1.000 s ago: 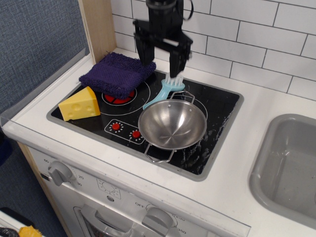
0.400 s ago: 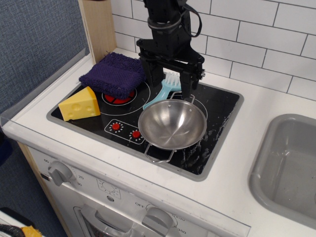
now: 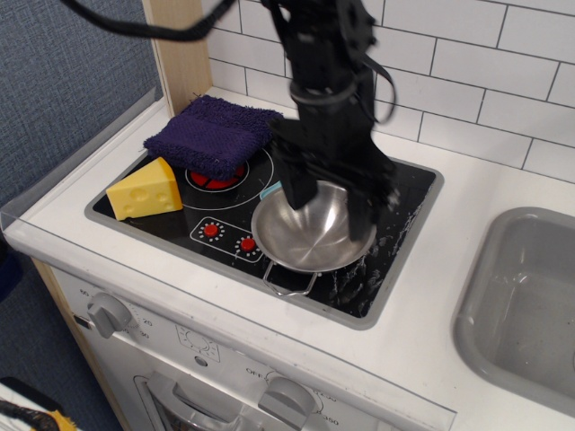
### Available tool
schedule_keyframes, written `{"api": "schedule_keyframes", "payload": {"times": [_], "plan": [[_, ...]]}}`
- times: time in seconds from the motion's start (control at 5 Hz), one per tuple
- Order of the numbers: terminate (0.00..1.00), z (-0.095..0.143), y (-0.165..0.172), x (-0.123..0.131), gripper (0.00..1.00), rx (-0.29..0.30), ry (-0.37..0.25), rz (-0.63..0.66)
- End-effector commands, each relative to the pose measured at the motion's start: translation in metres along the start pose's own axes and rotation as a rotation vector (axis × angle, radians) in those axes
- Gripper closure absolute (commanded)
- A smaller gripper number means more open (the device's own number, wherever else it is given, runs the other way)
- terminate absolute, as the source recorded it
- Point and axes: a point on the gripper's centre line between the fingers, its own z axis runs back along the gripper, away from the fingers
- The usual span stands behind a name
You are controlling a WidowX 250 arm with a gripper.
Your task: Move the pot left side blue cloth
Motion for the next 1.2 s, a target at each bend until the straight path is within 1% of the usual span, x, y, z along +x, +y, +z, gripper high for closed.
{"api": "schedule_keyframes", "payload": {"times": [0.0,0.2,0.4,0.6,0.8,1.0], "plan": [[0.00,-0.027,-0.026,0.004,0.00,0.021,0.044,-0.011],[0.00,-0.040,-0.029,0.004,0.00,0.044,0.076,-0.017],[0.00,-0.048,-0.026,0.004,0.00,0.059,0.095,0.000],[0.00,-0.050,-0.022,0.003,1.00,0.058,0.104,0.023],[0.00,-0.045,-0.022,0.003,1.00,0.065,0.092,0.023],[0.00,-0.029,-0.021,0.003,1.00,0.092,0.054,0.021]]}}
